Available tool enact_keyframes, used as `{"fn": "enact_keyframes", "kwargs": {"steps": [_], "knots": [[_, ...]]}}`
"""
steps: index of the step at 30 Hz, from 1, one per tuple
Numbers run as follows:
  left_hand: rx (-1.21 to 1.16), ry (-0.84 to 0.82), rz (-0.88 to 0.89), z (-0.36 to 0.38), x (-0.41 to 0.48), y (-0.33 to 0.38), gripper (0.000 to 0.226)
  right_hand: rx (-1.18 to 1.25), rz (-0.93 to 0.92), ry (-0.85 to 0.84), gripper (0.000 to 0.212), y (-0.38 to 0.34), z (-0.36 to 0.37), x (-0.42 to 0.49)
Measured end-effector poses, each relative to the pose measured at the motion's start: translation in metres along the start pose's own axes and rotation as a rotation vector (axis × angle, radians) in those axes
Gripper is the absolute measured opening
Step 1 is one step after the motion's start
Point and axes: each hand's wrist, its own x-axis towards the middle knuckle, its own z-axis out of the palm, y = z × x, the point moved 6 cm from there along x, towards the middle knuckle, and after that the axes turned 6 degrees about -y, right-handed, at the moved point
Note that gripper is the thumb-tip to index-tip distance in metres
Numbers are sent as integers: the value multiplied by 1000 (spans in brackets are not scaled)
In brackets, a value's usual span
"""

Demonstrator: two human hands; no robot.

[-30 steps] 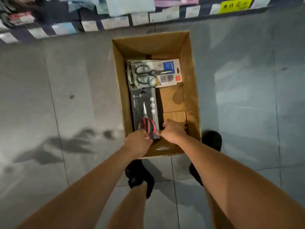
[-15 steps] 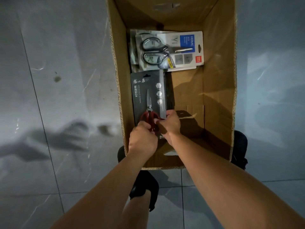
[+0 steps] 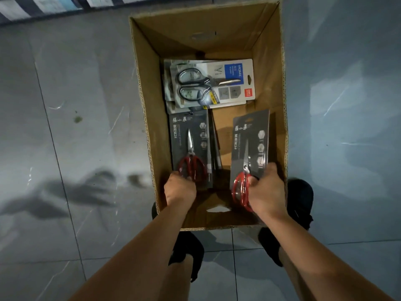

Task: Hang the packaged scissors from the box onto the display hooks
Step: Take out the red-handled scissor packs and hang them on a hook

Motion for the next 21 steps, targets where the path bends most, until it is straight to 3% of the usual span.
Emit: {"fn": "enact_keyframes", "kwargs": {"steps": [4,7,8,11,14,18,21], "knots": [[-138,71,56,15,18,15,50,-37,-28,6,18,7,-12,3],[-204,58,25,36,42,25,47,-81,-66,-25,18,7,-6,9],[-178,110,36,38,48,28,54,-91,-69,-40,19,7,-4,10],[-81,286,42,42,63,33,109,-59,-64,-51,25,5,1,13],[-145,223,-73,44,73,29,121,-53,-46,-57,28,10,2,12],[-171,150,-118,46,71,29,113,-45,-24,-35,29,6,-2,9],[-266,17,-95,60,62,30,55,-32,-32,-28,29,-1,-5,9]]}}
